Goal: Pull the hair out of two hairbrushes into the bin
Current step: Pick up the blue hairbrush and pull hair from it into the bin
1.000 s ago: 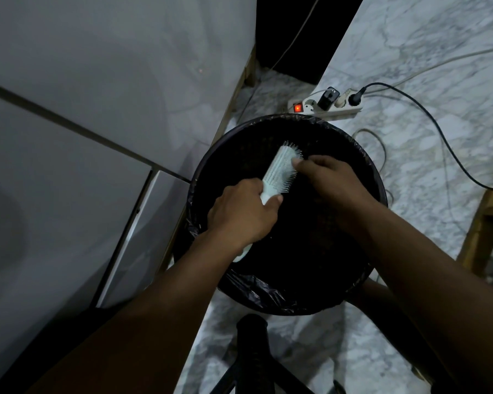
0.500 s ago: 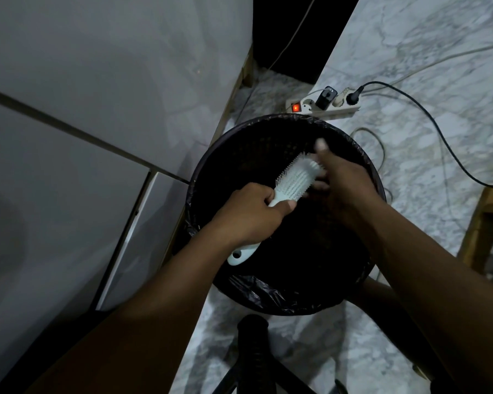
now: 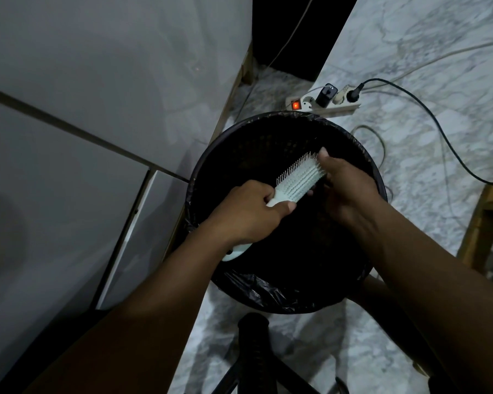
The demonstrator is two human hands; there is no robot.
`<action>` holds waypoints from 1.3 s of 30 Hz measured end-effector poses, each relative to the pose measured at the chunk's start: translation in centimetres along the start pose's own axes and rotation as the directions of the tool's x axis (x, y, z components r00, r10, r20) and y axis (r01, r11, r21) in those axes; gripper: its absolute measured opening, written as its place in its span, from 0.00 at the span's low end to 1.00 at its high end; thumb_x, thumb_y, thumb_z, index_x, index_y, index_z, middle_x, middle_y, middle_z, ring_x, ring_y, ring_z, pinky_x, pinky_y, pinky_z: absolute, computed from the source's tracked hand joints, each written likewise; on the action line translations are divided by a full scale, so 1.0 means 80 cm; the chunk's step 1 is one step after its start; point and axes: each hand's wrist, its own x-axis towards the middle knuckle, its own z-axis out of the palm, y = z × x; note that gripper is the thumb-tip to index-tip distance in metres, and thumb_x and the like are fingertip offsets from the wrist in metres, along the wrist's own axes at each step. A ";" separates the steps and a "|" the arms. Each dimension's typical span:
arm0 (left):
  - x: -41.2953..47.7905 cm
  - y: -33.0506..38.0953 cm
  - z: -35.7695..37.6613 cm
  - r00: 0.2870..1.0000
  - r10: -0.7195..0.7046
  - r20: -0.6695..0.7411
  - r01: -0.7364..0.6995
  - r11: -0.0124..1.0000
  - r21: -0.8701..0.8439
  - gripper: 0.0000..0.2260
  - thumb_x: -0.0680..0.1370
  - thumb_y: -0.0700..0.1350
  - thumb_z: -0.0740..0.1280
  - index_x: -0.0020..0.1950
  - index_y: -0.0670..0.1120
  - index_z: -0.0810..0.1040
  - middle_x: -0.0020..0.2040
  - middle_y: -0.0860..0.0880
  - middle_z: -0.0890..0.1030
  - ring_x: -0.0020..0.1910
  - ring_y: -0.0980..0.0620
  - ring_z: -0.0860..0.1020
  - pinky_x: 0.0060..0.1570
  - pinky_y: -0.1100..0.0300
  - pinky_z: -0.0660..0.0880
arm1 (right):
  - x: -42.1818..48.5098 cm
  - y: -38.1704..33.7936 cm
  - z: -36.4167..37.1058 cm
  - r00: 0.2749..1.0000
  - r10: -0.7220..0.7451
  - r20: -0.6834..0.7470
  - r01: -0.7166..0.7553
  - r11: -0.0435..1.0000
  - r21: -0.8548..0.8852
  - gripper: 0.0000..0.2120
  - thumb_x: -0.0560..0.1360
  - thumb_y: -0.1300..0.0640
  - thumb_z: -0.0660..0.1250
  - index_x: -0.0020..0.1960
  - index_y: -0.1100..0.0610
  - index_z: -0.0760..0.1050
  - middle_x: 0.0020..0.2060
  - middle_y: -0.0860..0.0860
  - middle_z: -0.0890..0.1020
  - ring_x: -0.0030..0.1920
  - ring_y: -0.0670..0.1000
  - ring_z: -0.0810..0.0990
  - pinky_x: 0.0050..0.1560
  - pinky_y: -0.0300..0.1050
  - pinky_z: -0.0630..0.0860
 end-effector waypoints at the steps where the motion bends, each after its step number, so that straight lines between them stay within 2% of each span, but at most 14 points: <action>1: 0.000 -0.001 0.000 1.000 0.004 -0.004 -0.004 1.000 0.027 0.12 0.77 0.57 0.69 0.39 0.51 0.78 0.34 0.56 0.79 0.31 0.60 0.77 0.30 0.65 0.69 | 0.000 0.000 0.001 0.989 0.131 0.067 -0.138 0.983 0.122 0.12 0.79 0.48 0.66 0.45 0.56 0.78 0.42 0.52 0.82 0.40 0.48 0.80 0.44 0.43 0.78; 4: 0.001 -0.008 -0.001 0.999 -0.035 -0.035 0.038 0.994 0.099 0.14 0.77 0.58 0.68 0.45 0.48 0.79 0.40 0.52 0.81 0.39 0.52 0.81 0.37 0.59 0.75 | 0.008 0.002 -0.002 0.974 0.224 0.037 -0.227 0.952 0.204 0.16 0.83 0.48 0.58 0.41 0.53 0.76 0.43 0.51 0.80 0.47 0.51 0.78 0.52 0.47 0.75; 9: 0.008 -0.020 -0.005 0.979 -0.134 -0.156 0.162 0.971 0.178 0.17 0.76 0.62 0.66 0.49 0.48 0.78 0.45 0.49 0.82 0.43 0.48 0.81 0.45 0.53 0.79 | 0.003 0.004 0.001 0.981 -0.032 -0.191 -0.008 0.979 -0.205 0.12 0.78 0.52 0.68 0.39 0.57 0.74 0.31 0.53 0.77 0.31 0.52 0.76 0.31 0.44 0.71; 12: 0.007 -0.019 -0.002 0.976 -0.156 -0.150 0.181 0.968 0.174 0.18 0.75 0.62 0.66 0.51 0.48 0.79 0.46 0.50 0.82 0.43 0.48 0.81 0.47 0.51 0.80 | 0.000 0.008 0.011 0.993 -0.105 -0.060 0.081 0.945 -0.318 0.11 0.75 0.56 0.73 0.51 0.58 0.72 0.37 0.53 0.77 0.33 0.48 0.76 0.32 0.41 0.74; 14: 0.006 -0.016 -0.002 0.979 -0.158 -0.129 0.178 0.971 0.160 0.16 0.75 0.62 0.67 0.50 0.49 0.80 0.44 0.51 0.82 0.42 0.49 0.82 0.46 0.52 0.80 | -0.002 0.012 0.015 0.993 -0.090 0.075 0.108 0.947 -0.301 0.27 0.71 0.54 0.77 0.65 0.54 0.69 0.51 0.50 0.79 0.47 0.47 0.80 0.43 0.43 0.78; 16: 0.005 -0.012 -0.003 0.986 -0.137 -0.097 0.148 0.982 0.118 0.14 0.76 0.60 0.67 0.46 0.50 0.80 0.41 0.52 0.82 0.40 0.51 0.82 0.41 0.56 0.77 | -0.004 0.018 0.015 0.975 -0.124 0.185 0.183 0.919 -0.348 0.37 0.67 0.54 0.80 0.71 0.52 0.67 0.57 0.47 0.78 0.55 0.48 0.81 0.47 0.40 0.80; 18: 0.004 -0.011 -0.003 0.992 -0.108 -0.061 0.114 0.987 0.113 0.13 0.76 0.59 0.68 0.46 0.50 0.80 0.39 0.53 0.82 0.39 0.53 0.81 0.37 0.59 0.74 | -0.004 0.024 0.013 0.954 -0.188 0.232 0.266 0.889 -0.373 0.34 0.64 0.54 0.82 0.67 0.55 0.73 0.54 0.49 0.82 0.51 0.48 0.84 0.42 0.37 0.81; 21: 0.003 -0.013 -0.003 0.998 -0.057 -0.032 0.062 0.984 0.166 0.13 0.76 0.60 0.68 0.43 0.51 0.77 0.37 0.54 0.80 0.37 0.52 0.80 0.34 0.59 0.70 | 0.004 0.027 0.005 0.929 -0.322 0.182 0.370 0.830 -0.418 0.25 0.61 0.52 0.83 0.54 0.58 0.81 0.45 0.53 0.87 0.44 0.48 0.86 0.44 0.44 0.83; 26: 0.002 -0.011 -0.003 1.000 0.007 0.020 -0.010 0.989 0.147 0.11 0.76 0.59 0.69 0.41 0.52 0.78 0.34 0.55 0.79 0.33 0.56 0.78 0.33 0.62 0.69 | 0.015 0.024 -0.007 0.897 -0.440 0.050 0.417 0.802 -0.428 0.11 0.67 0.50 0.79 0.34 0.54 0.80 0.35 0.52 0.86 0.36 0.48 0.84 0.42 0.47 0.81; 28: 0.001 -0.009 -0.003 0.999 0.019 0.035 -0.024 0.989 0.144 0.11 0.76 0.58 0.69 0.40 0.52 0.78 0.33 0.54 0.79 0.32 0.57 0.78 0.32 0.62 0.69 | 0.014 0.021 -0.005 0.905 -0.426 -0.002 0.397 0.844 -0.361 0.13 0.71 0.54 0.77 0.32 0.54 0.76 0.31 0.50 0.82 0.31 0.43 0.80 0.37 0.40 0.78; 30: 0.001 -0.008 -0.003 0.999 0.024 0.046 -0.030 0.990 0.137 0.12 0.76 0.58 0.69 0.38 0.52 0.76 0.32 0.55 0.78 0.30 0.58 0.77 0.31 0.63 0.68 | 0.016 0.020 -0.004 0.962 -0.271 -0.043 0.255 0.941 -0.224 0.13 0.74 0.56 0.75 0.34 0.56 0.74 0.32 0.51 0.80 0.30 0.43 0.79 0.35 0.36 0.77; 34: 0.002 -0.009 -0.002 0.999 0.018 0.049 -0.023 0.994 0.104 0.11 0.77 0.57 0.70 0.39 0.53 0.77 0.33 0.56 0.78 0.31 0.59 0.76 0.30 0.63 0.67 | 0.019 0.013 -0.002 0.986 0.156 0.054 -0.163 0.971 0.176 0.14 0.78 0.46 0.67 0.49 0.57 0.78 0.48 0.54 0.84 0.46 0.55 0.83 0.49 0.50 0.80; 36: 0.004 -0.012 -0.004 1.000 0.000 -0.003 0.001 0.994 0.112 0.11 0.77 0.58 0.69 0.41 0.52 0.77 0.35 0.56 0.79 0.34 0.57 0.78 0.31 0.62 0.68 | 0.014 0.013 0.002 0.985 0.121 0.121 -0.135 0.983 0.120 0.13 0.79 0.44 0.65 0.48 0.55 0.76 0.45 0.53 0.83 0.45 0.54 0.82 0.48 0.50 0.77; 39: 0.007 -0.015 -0.006 0.997 -0.037 -0.068 0.045 0.991 0.124 0.12 0.77 0.59 0.68 0.41 0.53 0.76 0.37 0.54 0.80 0.37 0.54 0.80 0.33 0.60 0.69 | 0.006 0.021 0.009 0.977 -0.093 0.192 0.110 0.990 -0.083 0.09 0.74 0.57 0.73 0.52 0.58 0.78 0.44 0.56 0.84 0.41 0.54 0.83 0.41 0.45 0.80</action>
